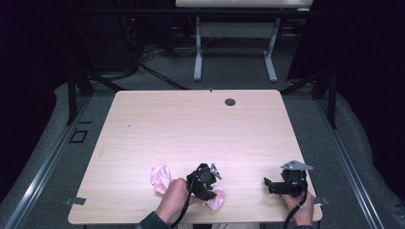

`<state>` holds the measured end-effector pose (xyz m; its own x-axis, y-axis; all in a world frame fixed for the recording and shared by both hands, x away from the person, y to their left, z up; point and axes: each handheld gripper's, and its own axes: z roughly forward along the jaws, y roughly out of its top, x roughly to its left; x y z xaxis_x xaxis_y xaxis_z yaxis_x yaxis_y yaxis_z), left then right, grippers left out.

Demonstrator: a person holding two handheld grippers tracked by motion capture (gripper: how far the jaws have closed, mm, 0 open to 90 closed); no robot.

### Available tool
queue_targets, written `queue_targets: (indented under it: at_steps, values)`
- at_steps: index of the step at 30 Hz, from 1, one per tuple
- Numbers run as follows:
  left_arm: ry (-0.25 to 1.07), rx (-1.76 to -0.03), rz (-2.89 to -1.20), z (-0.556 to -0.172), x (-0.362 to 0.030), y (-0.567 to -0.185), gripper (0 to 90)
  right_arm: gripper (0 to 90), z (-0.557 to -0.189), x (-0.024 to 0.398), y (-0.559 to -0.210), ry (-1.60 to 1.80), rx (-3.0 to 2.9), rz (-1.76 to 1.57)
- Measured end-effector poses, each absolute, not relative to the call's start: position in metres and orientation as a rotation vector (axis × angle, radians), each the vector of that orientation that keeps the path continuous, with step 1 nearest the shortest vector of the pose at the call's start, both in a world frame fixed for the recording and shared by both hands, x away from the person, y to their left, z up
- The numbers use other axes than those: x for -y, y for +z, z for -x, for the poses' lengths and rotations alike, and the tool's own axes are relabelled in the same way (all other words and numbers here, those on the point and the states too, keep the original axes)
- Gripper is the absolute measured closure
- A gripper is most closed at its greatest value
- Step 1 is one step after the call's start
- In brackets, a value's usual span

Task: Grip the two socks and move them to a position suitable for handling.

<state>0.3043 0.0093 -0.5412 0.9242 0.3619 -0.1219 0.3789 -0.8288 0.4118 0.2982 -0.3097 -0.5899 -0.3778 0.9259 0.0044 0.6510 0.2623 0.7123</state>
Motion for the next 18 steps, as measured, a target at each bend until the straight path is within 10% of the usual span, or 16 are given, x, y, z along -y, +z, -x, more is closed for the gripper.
queue_targets:
  at_steps: [4,10,18]
  values:
    - [-0.063,-0.547,-2.644,-0.308,-0.011,-0.548,65.9,0.1,-0.298,0.310,-0.590,0.892,-2.124,-1.429]
    - [0.026,-0.602,-2.568,-0.309,-0.028,-0.530,21.4,0.1,-0.298,0.310,-0.590,0.893,-2.122,-1.431]
    - [0.096,-0.734,-2.499,-0.321,-0.081,-0.504,6.4,0.1,-0.298,0.310,-0.590,0.892,-2.116,-1.436]
